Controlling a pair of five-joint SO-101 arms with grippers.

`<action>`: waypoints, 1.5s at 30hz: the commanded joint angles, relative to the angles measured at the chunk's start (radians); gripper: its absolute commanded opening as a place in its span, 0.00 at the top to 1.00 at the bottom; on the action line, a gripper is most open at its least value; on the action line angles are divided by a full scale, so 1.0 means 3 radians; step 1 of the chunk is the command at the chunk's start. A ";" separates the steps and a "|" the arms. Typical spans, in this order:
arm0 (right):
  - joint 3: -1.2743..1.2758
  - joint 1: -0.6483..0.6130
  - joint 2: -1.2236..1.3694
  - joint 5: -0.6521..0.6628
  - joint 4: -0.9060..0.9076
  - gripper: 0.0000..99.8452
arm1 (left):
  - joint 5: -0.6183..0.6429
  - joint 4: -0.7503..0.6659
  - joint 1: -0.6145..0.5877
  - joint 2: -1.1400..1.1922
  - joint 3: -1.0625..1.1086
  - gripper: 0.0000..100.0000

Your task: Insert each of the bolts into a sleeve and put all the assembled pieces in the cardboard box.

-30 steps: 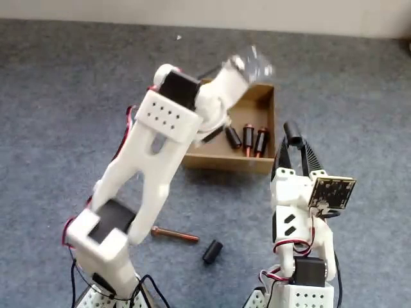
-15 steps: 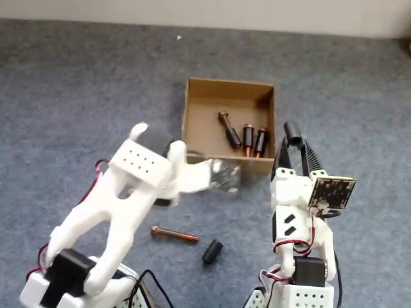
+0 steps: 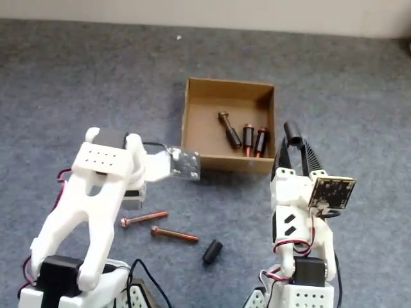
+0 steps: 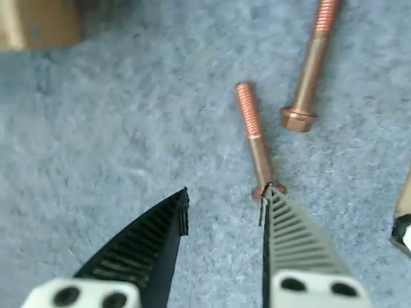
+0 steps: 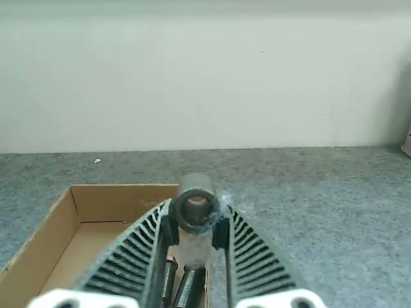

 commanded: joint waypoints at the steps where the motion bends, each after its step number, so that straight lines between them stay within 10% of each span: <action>1: -0.0212 0.0018 -0.0059 0.0000 -0.0125 1.00 | 0.0527 -0.0036 -0.0263 -0.0100 -0.0013 0.80; 9: -0.0212 0.0018 -0.0059 0.0000 -0.0125 1.00 | 0.1749 -0.0015 -0.0448 -0.0069 0.0023 0.79; 34: -0.0212 0.0018 -0.0059 0.0000 -0.0125 1.00 | 0.0573 -0.1304 -0.0846 -0.0064 0.1302 0.79; 45: -0.0212 0.0018 -0.0059 0.0000 -0.0125 1.00 | 0.2266 -0.3043 -0.0637 -0.0064 0.1307 0.79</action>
